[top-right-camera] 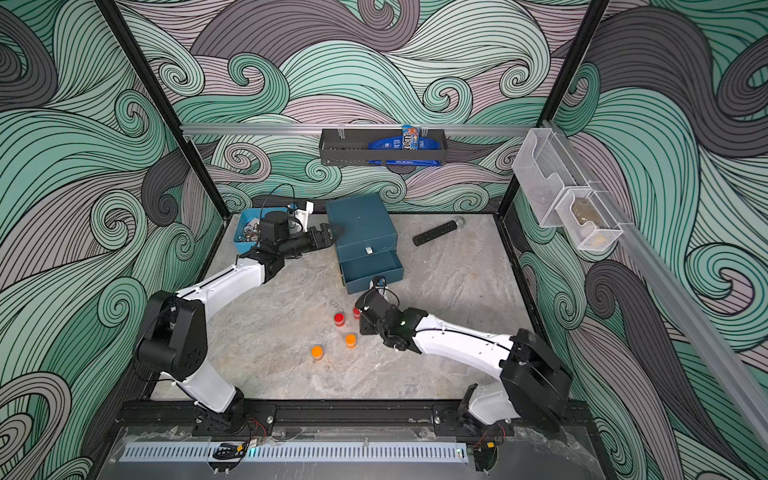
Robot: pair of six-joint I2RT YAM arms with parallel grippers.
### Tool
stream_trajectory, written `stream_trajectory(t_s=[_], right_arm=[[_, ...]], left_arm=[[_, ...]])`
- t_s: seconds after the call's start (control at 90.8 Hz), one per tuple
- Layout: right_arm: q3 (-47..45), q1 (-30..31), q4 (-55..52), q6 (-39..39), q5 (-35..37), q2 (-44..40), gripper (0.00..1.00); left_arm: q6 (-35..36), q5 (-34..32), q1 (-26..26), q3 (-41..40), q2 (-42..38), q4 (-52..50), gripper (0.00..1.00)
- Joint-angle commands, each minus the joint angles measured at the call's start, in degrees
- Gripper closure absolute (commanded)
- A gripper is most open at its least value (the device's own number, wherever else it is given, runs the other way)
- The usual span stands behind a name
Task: Put the paint cans in the drawer according to color
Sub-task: Pick up the paint can at the center of the board, then place the paint can in the drawer.
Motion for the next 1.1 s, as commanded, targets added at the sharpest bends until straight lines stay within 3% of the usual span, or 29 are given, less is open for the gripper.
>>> stream_trajectory(t_s=[0.0,0.363,0.837,0.881,0.98,1.09], right_arm=[[5.4,-4.0,-3.1,-6.6,2.2,-2.2,0.72],[20.1,-16.4,-4.6,-18.5,-3.0,4.3,0.73],[19.6,-18.3,-4.6,-20.1,-6.3,9.3,0.75],[19.1,-18.2,-4.5,-20.3,-6.2,9.3,0.7],[18.7,-18.3,-4.5,-20.2,-6.1,8.4,0.42],[18.9,-18.3,-4.7,-20.1,-6.3,6.4,0.3]], left_arm=[[-0.1,0.8,0.3,-0.1,-1.2,1.3,0.06],[0.1,0.7,0.4,-0.1,-1.2,1.2,0.06],[0.0,0.7,0.7,0.0,-0.8,1.2,0.06],[0.0,0.7,0.7,0.0,-0.7,1.2,0.06],[0.0,0.7,0.7,0.0,-0.7,1.3,0.06],[0.0,0.7,0.7,0.0,-0.7,1.3,0.06]])
